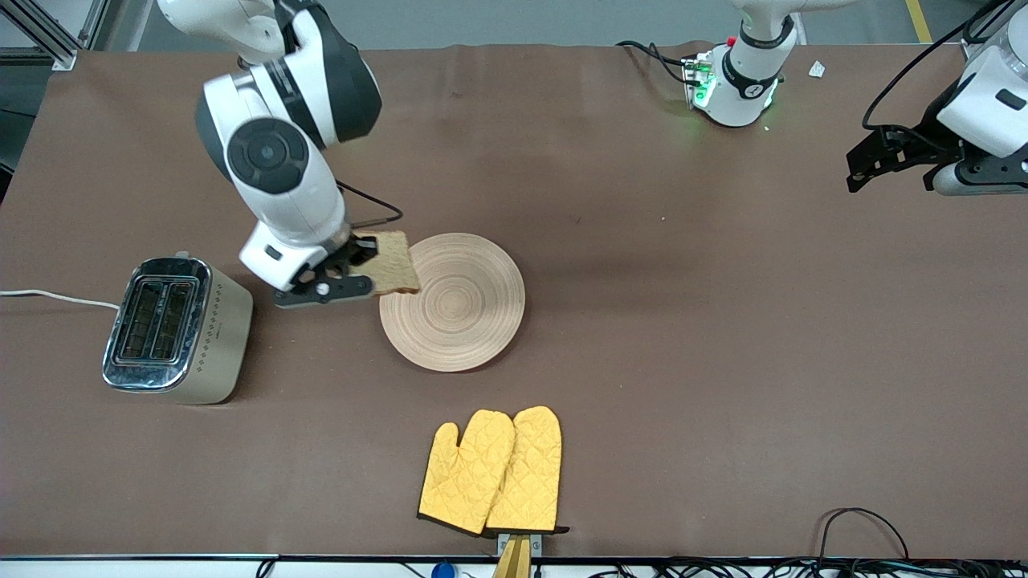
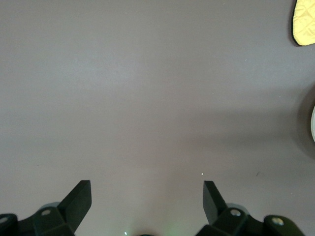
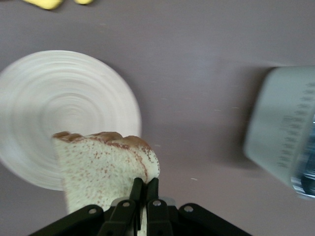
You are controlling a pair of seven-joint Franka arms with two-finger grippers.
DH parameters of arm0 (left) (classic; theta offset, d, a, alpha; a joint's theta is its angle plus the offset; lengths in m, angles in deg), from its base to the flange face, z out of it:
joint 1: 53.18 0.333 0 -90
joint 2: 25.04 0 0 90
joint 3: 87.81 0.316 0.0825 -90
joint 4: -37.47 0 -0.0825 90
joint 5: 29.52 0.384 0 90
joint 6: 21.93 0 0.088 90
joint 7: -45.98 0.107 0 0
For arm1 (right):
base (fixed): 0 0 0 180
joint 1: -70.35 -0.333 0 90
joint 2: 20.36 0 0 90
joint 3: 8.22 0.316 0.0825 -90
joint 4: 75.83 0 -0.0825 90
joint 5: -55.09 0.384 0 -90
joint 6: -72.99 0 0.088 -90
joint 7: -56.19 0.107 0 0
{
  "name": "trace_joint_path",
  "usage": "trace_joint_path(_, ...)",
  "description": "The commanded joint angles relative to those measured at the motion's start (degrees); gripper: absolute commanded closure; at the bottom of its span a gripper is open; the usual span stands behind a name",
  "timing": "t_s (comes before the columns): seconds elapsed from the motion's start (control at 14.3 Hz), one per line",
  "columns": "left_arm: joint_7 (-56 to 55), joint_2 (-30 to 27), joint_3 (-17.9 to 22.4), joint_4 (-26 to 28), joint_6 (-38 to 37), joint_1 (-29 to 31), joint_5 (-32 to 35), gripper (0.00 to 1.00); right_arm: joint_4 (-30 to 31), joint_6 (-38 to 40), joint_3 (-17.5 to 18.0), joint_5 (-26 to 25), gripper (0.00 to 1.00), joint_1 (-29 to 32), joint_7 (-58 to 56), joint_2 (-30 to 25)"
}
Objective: Move plate and put bread in toaster
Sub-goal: 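Lift the bread with the right gripper and carry it over the toaster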
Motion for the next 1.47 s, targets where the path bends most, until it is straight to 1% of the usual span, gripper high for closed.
trace_joint_path(0.0, 0.9, -1.1, 0.3, 1.2, 1.7, 0.4, -0.8, 0.0, -2.4, 6.1, 0.5, -12.3, 1.0, -0.3, 1.2, 0.6)
trace_joint_path(0.14, 1.0, -1.1, 0.5, 0.9, 1.7, 0.3, -0.8, 0.0, -2.1, 8.2, 0.6, -20.6, 1.0, -0.3, 1.2, -0.1)
trace_joint_path(0.21, 1.0, -1.1, 0.6, 0.8, 1.7, 0.4, -0.8, 0.0, -1.9, 9.0, 0.4, -23.9, 1.0, -0.2, 1.4, -0.1)
trace_joint_path(0.42, 1.2, -0.9, 0.7, 0.0, 1.7, 0.5, -0.7, 0.0, -1.2, 11.5, 0.3, -31.8, 1.0, 0.4, 12.1, 0.5)
trace_joint_path(0.63, 3.2, -0.9, 1.2, -0.1, 1.7, 1.2, -0.8, 0.0, 1.6, 11.8, 0.2, -34.0, 1.0, 4.2, 21.2, 1.0)
trace_joint_path(0.84, 3.9, -0.9, 1.3, 0.0, 1.7, 1.2, -0.7, 0.0, 3.0, 11.2, 0.3, -37.3, 1.0, 9.7, 21.6, 1.3)
trace_joint_path(0.91, 4.0, -0.9, 1.4, 0.0, 1.7, 1.2, -0.7, 0.0, 4.5, 9.6, 0.3, -39.2, 1.0, 10.8, 21.7, 1.3)
trace_joint_path(1.12, 4.0, -1.3, 1.6, 0.2, 1.0, 1.3, -0.7, 0.0, 9.2, 6.2, 0.2, -42.6, 1.0, 12.4, 21.9, 1.2)
trace_joint_path(1.4, 4.0, -1.4, 1.5, 0.1, 0.4, 1.9, -0.7, 0.0, 10.7, 5.1, 0.2, -44.0, 1.0, 13.3, 21.9, 1.6)
